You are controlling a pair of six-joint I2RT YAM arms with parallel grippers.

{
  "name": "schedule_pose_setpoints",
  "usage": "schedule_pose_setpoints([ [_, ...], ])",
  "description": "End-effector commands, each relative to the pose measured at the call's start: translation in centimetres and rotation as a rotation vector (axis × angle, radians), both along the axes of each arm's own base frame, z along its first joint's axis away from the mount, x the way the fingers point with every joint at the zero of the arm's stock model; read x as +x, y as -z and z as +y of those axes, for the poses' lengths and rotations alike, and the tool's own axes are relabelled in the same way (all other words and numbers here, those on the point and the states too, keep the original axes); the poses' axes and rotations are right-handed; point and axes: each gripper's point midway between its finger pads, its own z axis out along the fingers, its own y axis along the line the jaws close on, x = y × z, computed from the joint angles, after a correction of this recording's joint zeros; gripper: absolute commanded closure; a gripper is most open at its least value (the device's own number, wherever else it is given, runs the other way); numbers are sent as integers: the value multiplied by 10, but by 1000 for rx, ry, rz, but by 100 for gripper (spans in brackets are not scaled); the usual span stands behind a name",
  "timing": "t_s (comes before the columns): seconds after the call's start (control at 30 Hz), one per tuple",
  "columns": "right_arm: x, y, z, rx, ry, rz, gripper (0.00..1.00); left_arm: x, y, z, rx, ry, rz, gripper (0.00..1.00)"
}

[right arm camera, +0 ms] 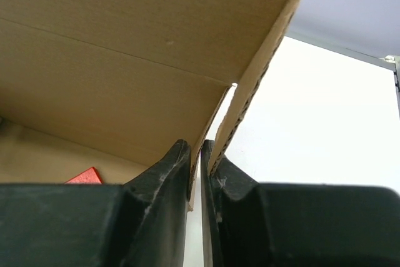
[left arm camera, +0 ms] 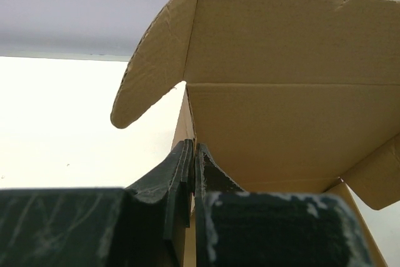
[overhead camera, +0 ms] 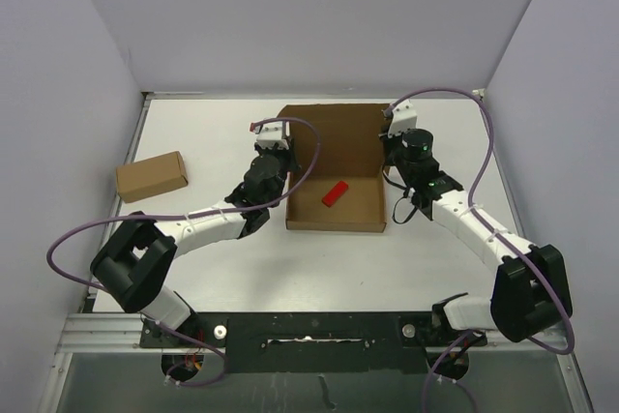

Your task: Fold the paper box

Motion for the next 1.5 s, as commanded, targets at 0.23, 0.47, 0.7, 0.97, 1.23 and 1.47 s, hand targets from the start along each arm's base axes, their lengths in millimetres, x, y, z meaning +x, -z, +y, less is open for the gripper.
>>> schedule_pose_setpoints([
  [0.23, -15, -6, 43, 173, -154, 73, 93, -29, 1, -31, 17, 179, 29, 100],
  [0.47, -10, -11, 53, 232, -145, 113, 90, -29, -2, -31, 34, 183, 24, 100],
  [0.7, -9, -13, 64, 231, -117, 119, 89, -30, -2, -33, 37, 193, 25, 100],
  [0.97, 13, -27, 90, 99, -152, 28, 89, -22, -9, -30, 72, 169, -1, 100],
  [1.23, 42, -41, 103, 60, -160, -74, 89, 4, -12, -13, 107, 123, -18, 100],
  [1.47, 47, -38, 109, 73, -171, -78, 89, 8, -16, -4, 107, 135, -45, 100],
])
